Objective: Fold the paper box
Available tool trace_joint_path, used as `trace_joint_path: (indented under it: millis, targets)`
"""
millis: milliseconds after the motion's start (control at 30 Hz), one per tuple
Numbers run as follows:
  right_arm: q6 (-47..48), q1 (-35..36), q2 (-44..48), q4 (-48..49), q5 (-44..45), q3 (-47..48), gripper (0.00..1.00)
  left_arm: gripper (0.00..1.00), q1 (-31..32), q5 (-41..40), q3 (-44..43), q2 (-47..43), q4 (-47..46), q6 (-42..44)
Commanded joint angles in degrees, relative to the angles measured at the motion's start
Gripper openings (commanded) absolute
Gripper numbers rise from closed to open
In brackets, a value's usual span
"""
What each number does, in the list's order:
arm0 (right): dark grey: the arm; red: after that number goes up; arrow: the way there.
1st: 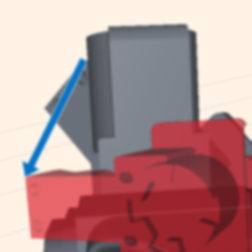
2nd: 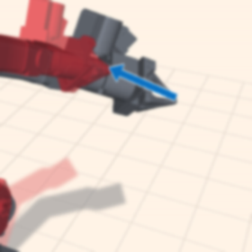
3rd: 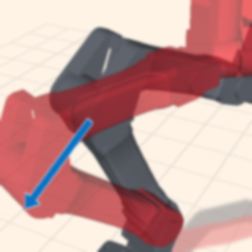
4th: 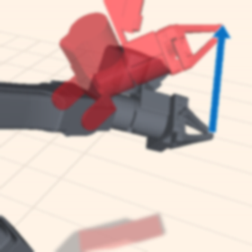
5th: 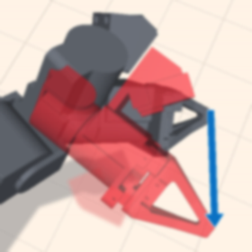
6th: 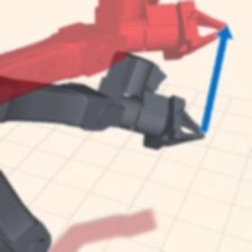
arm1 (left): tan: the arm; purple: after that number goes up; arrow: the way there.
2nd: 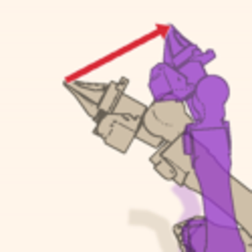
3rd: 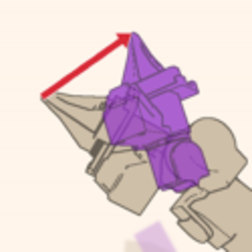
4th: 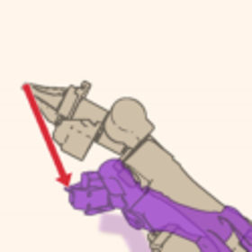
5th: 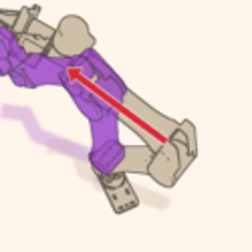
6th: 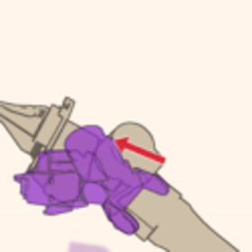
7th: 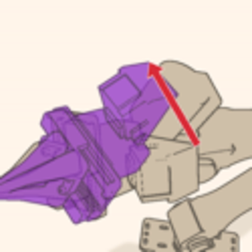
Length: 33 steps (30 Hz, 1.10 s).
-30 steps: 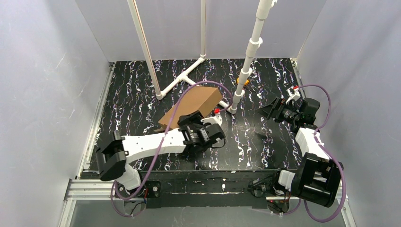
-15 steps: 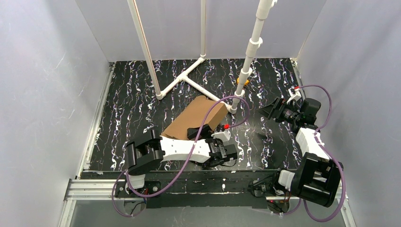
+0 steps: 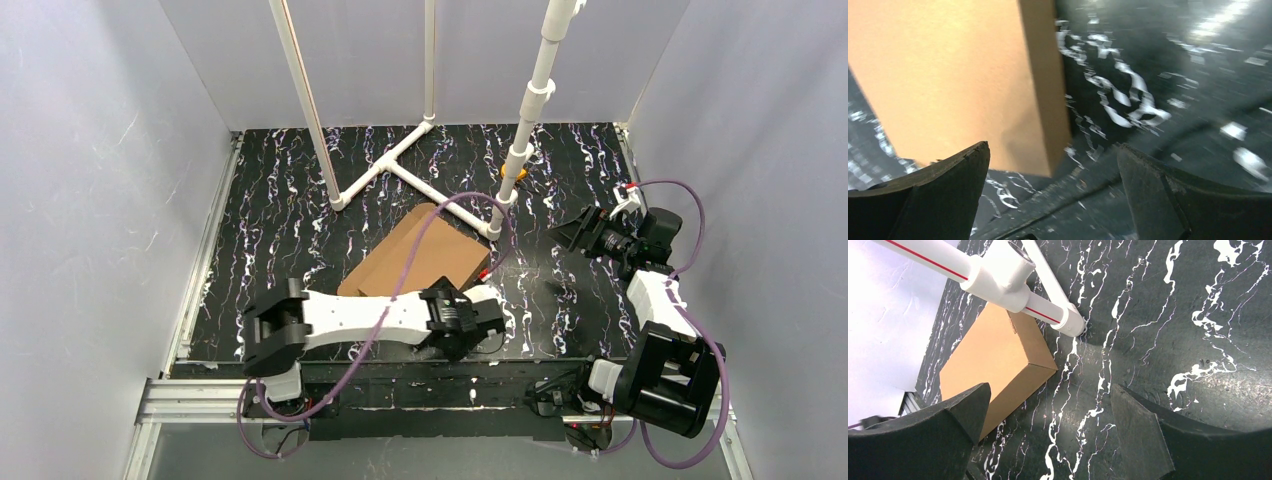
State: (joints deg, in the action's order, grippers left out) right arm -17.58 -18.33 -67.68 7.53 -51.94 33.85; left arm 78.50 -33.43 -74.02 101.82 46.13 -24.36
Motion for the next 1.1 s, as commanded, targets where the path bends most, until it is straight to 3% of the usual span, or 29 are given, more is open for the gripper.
trace_joint_path:
  millis: [0,67,133,233,333,400,467,533,667,800,933,1067]
  targets:
    - [1.6,-0.5,0.2,1.2,-1.3,-0.1,0.98,0.98,-0.9,19.9,1.0,-16.8,-6.5,3.9]
    - [3.2,-0.5,0.4,-0.4,-1.7,0.7,0.98,0.98,-4.3,27.3,4.7,-24.4,-11.2,3.7]
    - [6.1,-0.4,1.2,-2.9,-2.1,1.7,0.98,0.98,-12.1,35.1,9.5,-32.7,-15.6,2.0]
    - [14.2,0.3,3.0,-9.3,-0.9,3.5,0.96,0.92,-26.6,38.6,17.2,-43.1,-17.7,-1.3]
    - [24.4,5.4,4.3,-18.2,4.9,6.1,0.68,0.78,-41.9,41.3,23.2,-47.9,-19.1,-2.3]
    - [30.9,14.2,4.7,-22.1,10.7,7.4,0.40,0.52,-51.6,46.4,25.3,-46.3,-21.2,-3.5]
    - [36.6,21.6,4.6,-25.0,14.9,8.1,0.17,0.40,-58.1,50.8,26.1,-42.4,-23.8,-4.2]
    - [42.7,27.9,2.8,-26.9,18.6,8.8,0.02,0.32,-60.5,50.5,25.6,-38.2,-25.2,-3.0]
    - [50.1,42.5,-2.6,-25.8,30.8,8.8,0.01,0.18,-61.9,46.1,24.8,-29.4,-26.2,-1.2]
    - [50.6,54.1,-6.8,-16.1,43.6,5.9,0.01,0.13,-62.2,47.5,26.1,-24.4,-27.8,-1.2]
    - [48.0,59.2,-13.2,-12.8,54.8,9.0,0.01,0.12,-62.2,51.3,30.2,-23.0,-31.1,-3.9]
    - [47.6,62.2,-18.8,-11.5,58.8,12.5,0.01,0.12,-61.7,54.6,36.0,-24.2,-33.8,-7.0]
